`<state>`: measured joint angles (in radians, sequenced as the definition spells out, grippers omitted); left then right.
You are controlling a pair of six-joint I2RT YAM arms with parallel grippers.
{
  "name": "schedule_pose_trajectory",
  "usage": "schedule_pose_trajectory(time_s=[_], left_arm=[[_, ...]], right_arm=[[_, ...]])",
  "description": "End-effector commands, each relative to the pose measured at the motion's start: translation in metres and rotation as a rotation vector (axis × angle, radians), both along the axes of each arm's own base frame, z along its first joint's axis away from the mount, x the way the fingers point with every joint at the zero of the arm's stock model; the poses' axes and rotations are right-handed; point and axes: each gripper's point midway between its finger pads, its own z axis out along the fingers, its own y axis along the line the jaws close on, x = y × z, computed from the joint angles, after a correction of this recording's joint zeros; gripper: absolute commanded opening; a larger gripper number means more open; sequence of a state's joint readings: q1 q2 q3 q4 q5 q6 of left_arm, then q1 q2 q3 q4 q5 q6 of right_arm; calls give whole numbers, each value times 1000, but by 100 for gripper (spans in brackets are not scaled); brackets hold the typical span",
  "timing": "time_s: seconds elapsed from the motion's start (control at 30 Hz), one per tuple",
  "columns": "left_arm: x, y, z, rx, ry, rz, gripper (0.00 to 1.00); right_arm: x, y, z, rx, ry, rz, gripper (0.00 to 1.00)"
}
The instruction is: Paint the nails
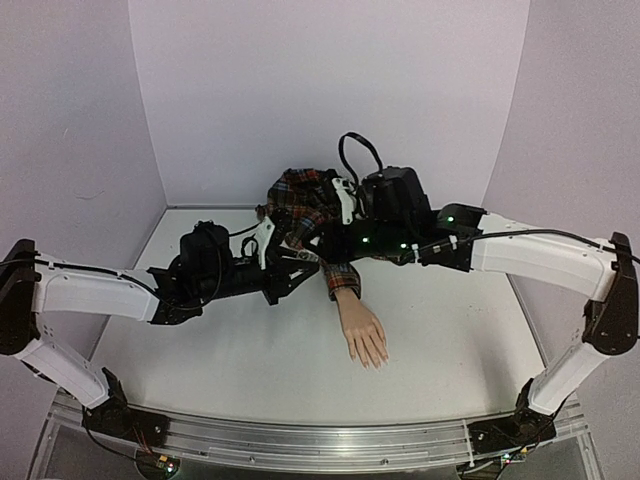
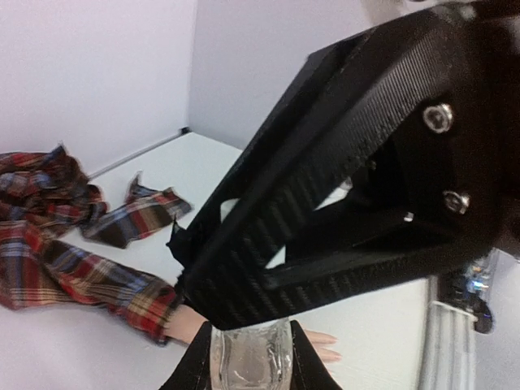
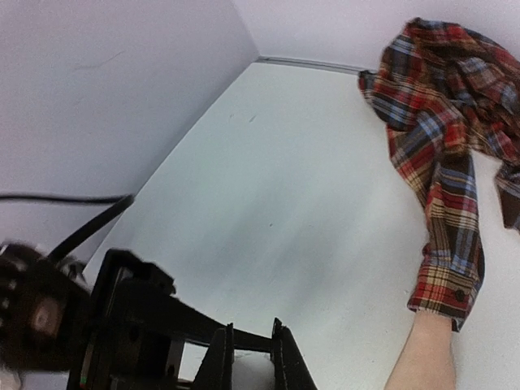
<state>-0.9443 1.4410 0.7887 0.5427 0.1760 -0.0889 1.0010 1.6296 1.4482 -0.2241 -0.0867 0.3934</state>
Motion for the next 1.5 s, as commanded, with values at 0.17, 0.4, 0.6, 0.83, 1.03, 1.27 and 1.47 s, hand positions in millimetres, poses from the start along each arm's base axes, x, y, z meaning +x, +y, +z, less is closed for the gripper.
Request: schedule_pose_trajectory(time_s=[0.17,0.4,0.6,0.83,1.03,1.27,1.47], left_arm=[[-99,49,89,-342,82,-836,0],[-32,32,67,-235,-8,-347,0],[-4,36,60,-164,-153,-51,0],[-1,26,56,-181,-204,34,0],[1,23,54,-185,-201,39,0],[-3,25,51,-180,-189,30,0],[-6,25,52,-196,-170,15,0]], right_arm=[[-134,-15,31,187,-57,849,0],[-39,-59,36,31,-185,176,67],[-6,-78,54,151,-62,-146,93],[3,-27,49,284,165,-166,80],[6,-4,39,290,207,-152,67],[5,2,36,284,202,-137,33],[1,12,37,281,192,-76,3]])
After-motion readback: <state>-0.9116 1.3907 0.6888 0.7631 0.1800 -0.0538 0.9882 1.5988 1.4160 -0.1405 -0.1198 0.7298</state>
